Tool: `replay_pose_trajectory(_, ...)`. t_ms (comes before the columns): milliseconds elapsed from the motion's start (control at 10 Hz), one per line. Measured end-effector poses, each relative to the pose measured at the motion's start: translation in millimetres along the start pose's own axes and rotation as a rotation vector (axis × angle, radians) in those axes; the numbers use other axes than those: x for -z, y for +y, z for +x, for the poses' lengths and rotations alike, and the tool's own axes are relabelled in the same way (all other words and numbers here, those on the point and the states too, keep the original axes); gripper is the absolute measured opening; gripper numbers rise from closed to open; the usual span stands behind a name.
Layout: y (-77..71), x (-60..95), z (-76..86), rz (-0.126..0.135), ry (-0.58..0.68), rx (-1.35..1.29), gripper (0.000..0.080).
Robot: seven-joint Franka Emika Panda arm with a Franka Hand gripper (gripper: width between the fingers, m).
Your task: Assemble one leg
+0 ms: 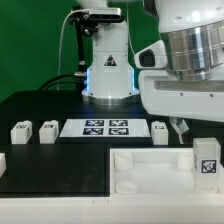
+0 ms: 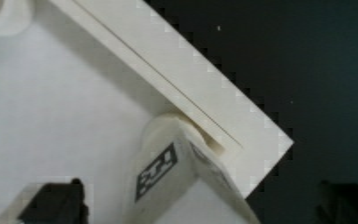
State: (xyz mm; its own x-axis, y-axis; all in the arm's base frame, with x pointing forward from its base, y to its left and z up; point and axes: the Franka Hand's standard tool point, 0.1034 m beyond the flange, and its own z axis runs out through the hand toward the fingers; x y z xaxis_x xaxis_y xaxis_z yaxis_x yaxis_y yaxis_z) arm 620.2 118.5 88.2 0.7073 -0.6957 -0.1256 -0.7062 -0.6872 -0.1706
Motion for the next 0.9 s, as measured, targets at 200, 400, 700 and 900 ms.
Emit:
replay_pose_trajectory(200,2.8,-0.8,4.5,-0.029,0.012,0.321,0.0649)
replay_pose_trajectory(400,-2.2,-1.2,21.8,-0.049,0.032,0.657,0.0649)
replay_pose_trajectory(700,-3.5,-2.7,23.8,-0.043,0.043,0.718,0.0532)
replay_pose_trajectory(900,-3.7,-2.7,23.8,-0.036,0.044,0.589,0.0394)
